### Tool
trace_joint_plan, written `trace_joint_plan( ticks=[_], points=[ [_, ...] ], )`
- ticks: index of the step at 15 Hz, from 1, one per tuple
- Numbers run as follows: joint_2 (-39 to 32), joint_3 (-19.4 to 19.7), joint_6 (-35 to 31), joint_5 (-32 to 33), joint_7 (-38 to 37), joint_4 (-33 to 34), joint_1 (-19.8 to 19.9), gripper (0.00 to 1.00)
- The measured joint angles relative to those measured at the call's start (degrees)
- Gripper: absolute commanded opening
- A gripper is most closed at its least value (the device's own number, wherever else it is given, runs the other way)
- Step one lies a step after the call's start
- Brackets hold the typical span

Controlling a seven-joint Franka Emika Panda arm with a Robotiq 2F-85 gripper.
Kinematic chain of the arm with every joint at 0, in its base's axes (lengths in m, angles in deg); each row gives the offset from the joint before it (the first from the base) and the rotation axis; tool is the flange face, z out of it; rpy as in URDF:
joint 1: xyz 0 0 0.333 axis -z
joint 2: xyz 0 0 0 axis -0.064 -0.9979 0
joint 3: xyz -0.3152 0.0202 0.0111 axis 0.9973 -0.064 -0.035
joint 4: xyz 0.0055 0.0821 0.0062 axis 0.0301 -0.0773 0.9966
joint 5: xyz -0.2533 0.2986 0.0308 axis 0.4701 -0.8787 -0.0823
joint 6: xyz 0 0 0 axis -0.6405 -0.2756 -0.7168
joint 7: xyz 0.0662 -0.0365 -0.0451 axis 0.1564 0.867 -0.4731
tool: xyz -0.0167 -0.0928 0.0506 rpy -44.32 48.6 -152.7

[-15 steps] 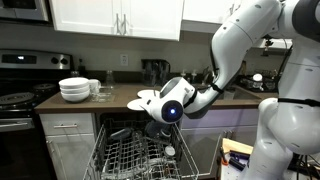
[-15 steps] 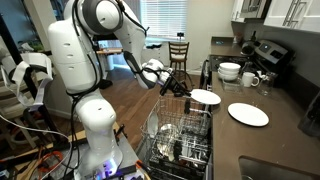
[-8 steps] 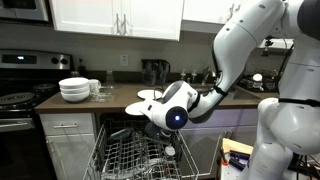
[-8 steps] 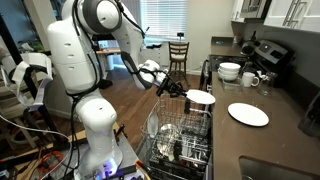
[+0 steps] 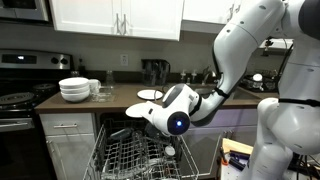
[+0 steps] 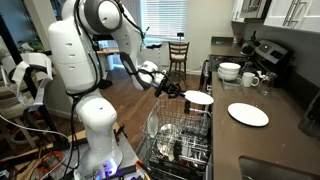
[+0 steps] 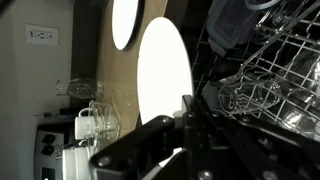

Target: Take the top white plate and put it in the dishwasher

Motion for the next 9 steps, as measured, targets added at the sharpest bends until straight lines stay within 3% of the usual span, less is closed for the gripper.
trace_joint_plan(
  ticks=[6, 9],
  points=[
    [0.2, -3.7, 8.7, 0.0, -4.5, -2.3, -3.9, 0.02],
    [0.3, -5.3, 9.5, -0.3, -6.7, -3.6, -5.6, 0.02]
  ],
)
